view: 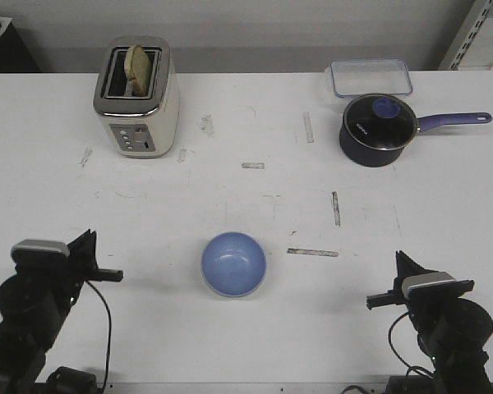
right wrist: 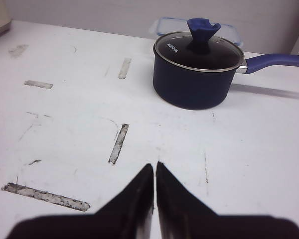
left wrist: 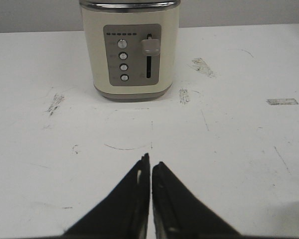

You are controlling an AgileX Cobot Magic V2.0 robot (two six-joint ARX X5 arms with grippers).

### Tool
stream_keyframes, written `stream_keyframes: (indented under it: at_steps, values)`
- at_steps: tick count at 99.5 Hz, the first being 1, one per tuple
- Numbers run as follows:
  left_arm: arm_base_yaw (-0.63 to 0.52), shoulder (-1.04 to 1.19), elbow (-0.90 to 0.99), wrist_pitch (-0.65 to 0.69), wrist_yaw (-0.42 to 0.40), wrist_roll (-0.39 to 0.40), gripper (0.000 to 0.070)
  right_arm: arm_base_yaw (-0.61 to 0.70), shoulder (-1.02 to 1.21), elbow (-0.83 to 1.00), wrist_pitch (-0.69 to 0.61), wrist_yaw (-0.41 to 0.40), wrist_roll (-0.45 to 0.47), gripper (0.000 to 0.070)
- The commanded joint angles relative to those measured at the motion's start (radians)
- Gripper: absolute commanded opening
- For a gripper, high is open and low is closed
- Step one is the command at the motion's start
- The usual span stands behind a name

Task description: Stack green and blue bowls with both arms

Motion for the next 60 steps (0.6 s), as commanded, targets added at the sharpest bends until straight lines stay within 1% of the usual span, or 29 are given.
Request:
stream_keyframes:
  at_steps: [1, 14, 23, 36, 60]
  values:
    - [0.015, -0.093, -0.039, 0.023, 0.024, 0.014, 0.0, 0.008, 0.006, 0.007, 0.01, -0.001, -0.004, 0.0001]
    - [0.04, -0.237, -0.129, 0.016, 0.101, 0.094, 0.0, 0.021, 0.006, 0.007, 0.01, -0.002, -0.005, 0.0001]
    - [0.041, -0.293, -0.164, -0.003, 0.136, 0.146, 0.0, 0.025, 0.006, 0.007, 0.01, -0.001, -0.005, 0.0001]
    - [0.041, -0.314, -0.167, -0.053, 0.132, 0.148, 0.0, 0.026, 0.006, 0.007, 0.018, -0.001, -0.005, 0.0001]
    - [0.041, -0.314, -0.167, -0.053, 0.128, 0.149, 0.0001, 0.026, 0.005, 0.007, 0.018, -0.001, -0.005, 0.0001]
